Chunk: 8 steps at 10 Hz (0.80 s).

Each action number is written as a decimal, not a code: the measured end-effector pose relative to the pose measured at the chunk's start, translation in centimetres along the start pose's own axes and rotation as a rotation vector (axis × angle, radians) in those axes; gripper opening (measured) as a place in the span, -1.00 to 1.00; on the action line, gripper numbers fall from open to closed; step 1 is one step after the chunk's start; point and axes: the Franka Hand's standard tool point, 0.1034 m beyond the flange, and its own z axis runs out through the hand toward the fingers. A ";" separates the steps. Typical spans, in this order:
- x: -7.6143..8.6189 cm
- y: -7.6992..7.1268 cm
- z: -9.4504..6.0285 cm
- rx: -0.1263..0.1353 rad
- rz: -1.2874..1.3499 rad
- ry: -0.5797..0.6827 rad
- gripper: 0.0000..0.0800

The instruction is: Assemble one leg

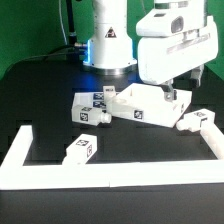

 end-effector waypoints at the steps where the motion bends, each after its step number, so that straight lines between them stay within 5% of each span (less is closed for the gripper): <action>1: 0.0 -0.5 0.0 0.001 0.117 -0.003 0.63; 4: 1.4 -1.4 -0.2 0.013 0.403 -0.008 0.63; 6: 1.5 -0.7 -0.4 -0.012 0.376 0.047 0.63; 8: 1.4 -0.8 -0.3 -0.009 0.379 0.042 0.63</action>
Offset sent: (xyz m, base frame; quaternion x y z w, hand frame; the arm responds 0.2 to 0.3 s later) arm 0.0132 0.0233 0.0022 -0.0086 -0.0326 0.2180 0.9754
